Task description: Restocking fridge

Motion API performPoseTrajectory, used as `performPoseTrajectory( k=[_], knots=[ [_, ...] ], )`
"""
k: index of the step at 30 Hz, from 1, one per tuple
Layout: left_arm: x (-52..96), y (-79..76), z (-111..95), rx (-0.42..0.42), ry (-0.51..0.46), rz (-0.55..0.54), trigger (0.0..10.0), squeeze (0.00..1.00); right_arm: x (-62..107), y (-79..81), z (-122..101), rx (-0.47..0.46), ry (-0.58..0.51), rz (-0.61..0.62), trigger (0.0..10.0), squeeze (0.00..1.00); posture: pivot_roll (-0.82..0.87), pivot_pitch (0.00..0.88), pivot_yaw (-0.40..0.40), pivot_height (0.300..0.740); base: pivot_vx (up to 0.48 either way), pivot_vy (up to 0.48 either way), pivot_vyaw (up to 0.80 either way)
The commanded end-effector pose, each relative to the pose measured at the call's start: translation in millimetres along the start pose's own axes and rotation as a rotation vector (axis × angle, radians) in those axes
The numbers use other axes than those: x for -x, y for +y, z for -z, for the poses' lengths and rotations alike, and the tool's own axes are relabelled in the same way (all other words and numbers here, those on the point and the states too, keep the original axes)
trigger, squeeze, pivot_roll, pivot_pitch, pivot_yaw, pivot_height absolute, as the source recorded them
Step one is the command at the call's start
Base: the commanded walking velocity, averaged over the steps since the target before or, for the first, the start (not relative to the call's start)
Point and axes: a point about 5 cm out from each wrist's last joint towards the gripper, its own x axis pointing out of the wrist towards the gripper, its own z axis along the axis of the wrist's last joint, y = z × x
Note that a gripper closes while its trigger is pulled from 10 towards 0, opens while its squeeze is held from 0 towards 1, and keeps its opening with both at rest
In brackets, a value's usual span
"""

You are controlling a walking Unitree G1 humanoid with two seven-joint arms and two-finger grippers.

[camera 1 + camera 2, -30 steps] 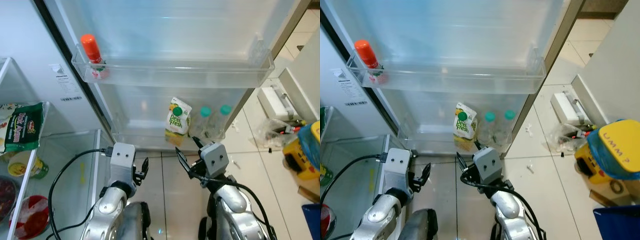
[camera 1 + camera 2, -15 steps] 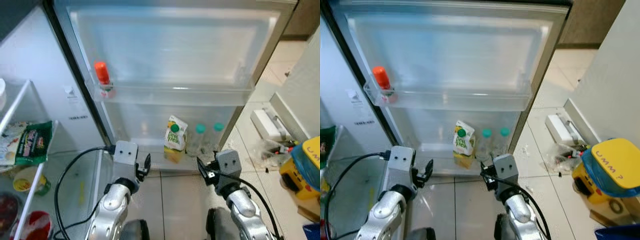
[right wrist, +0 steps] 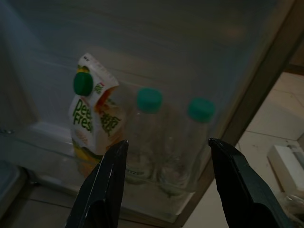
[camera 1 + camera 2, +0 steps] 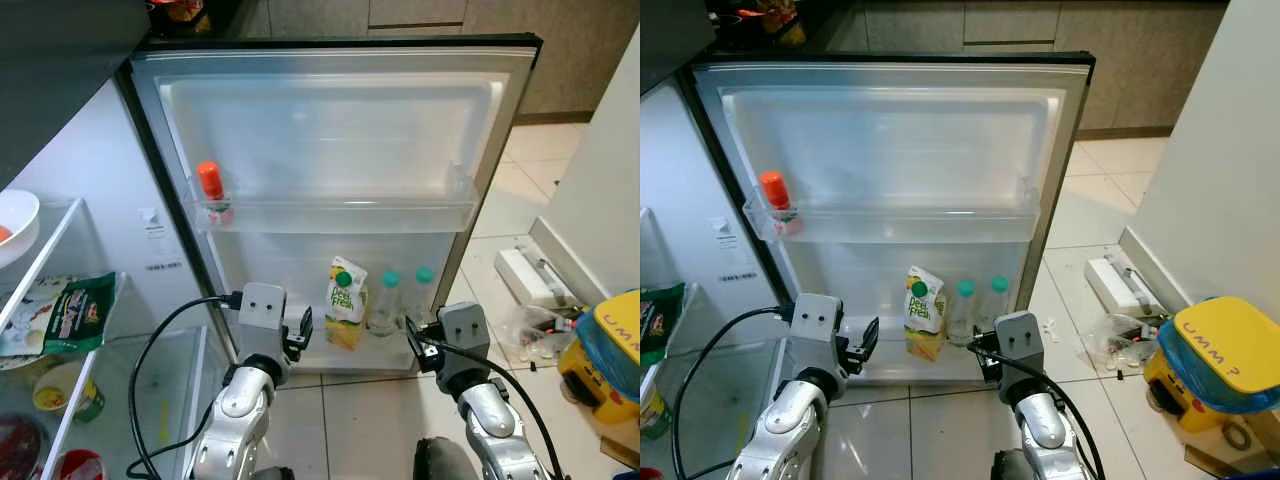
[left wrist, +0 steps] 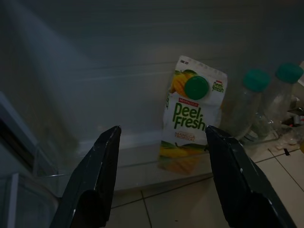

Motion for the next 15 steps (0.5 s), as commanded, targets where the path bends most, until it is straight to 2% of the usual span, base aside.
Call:
performPoseTrajectory(
  k=[1,7,15],
  knots=[
    [-0.5,-3.2,4,0.011,0.008,-0.004,10.0,0.0,3.5,-4.5,4,0.005,0.017,0.019,10.0,0.0,-0.14,0.042,0.002,0.586,0.0,0.0,0.0],
    [-0.9,-6.6,8,0.021,0.009,-0.001,10.0,0.0,4.8,-12.8,5,0.024,0.022,0.045,10.0,0.0,-0.15,0.044,-0.001,0.586,0.0,0.0,0.0],
    [-4.5,-6.3,8,0.015,0.004,0.002,10.0,0.0,3.0,-15.0,6,0.029,0.02,0.059,10.0,0.0,-0.15,0.044,0.001,0.586,0.0,0.0,0.0]
  ],
)
